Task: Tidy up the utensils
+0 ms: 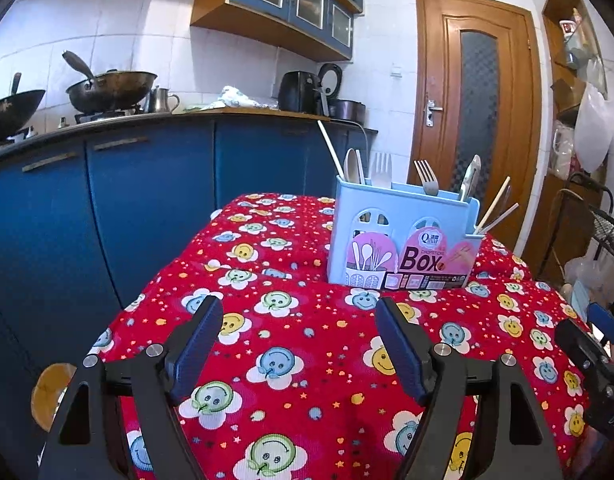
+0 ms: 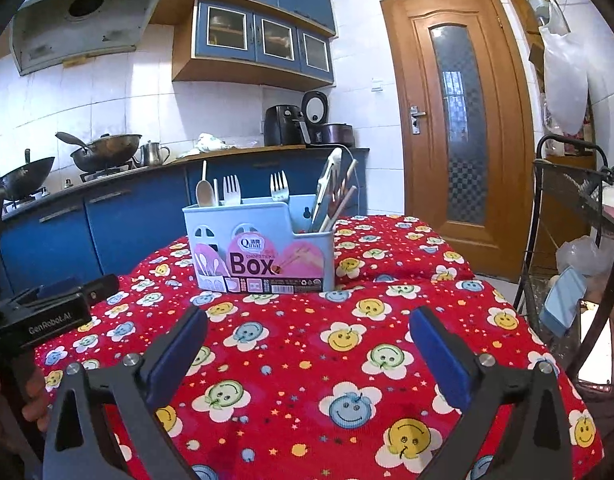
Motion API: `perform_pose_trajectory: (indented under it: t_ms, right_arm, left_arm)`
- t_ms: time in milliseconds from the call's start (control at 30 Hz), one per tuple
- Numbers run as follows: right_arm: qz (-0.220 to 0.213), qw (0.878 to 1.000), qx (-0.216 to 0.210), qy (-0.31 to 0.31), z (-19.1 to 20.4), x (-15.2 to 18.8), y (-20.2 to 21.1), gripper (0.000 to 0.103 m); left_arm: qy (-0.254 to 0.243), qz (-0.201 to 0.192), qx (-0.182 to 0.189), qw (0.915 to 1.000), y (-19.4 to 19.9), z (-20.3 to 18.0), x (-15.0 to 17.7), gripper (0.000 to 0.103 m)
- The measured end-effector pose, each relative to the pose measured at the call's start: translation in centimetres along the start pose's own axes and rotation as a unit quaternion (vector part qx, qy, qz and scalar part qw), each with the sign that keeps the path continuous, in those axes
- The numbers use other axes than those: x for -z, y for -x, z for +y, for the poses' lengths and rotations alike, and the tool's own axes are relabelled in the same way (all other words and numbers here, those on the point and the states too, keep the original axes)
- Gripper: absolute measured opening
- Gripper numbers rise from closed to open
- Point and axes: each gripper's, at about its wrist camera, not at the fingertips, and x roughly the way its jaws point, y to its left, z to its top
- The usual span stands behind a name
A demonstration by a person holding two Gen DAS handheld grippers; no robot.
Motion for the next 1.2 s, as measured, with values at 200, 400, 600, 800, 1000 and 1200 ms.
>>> perform_pose_trajectory:
  t_ms: [200, 400, 600, 800, 1000, 1200]
  right_arm:
    - [-0.002, 1.0, 0.001, -0.005, -0.16, 0.09, 0.11, 0.103]
    - [-0.001, 1.0, 0.001, -0.004, -0.22, 0.09, 0.07, 0.103]
    - [0.001, 1.0, 0.001, -0.005, -0.25, 0.13, -0.07, 0.103]
    - [0.002, 1.0, 0.002, -0.006, -0.22, 0.19, -0.01, 0.103]
    - [0.001, 1.0, 0.002, -0.006, -0.24, 0.16, -0.05, 0.103]
    - [0.001, 1.0, 0.001, -0.006, -0.25, 0.17, 0.0, 0.103]
  left_arm:
    - [-0.004, 0.001, -0.002, 1.0, -0.02, -0.13, 0.07, 0.079]
    - [-0.013, -0.003, -0.006, 0.9999, 0.26, -0.38, 0.11, 0.079]
    - [-0.014, -0.004, -0.004, 0.9999, 0.22, -0.35, 0.06, 0.079]
    - [-0.017, -0.005, -0.003, 0.9998, 0.23, -0.52, 0.08, 0.079]
    - [-0.02, -0.007, -0.004, 0.9998, 0.26, -0.65, 0.09, 0.079]
    - [-0.017, -0.006, -0.004, 0.9998, 0.21, -0.61, 0.03, 0.079]
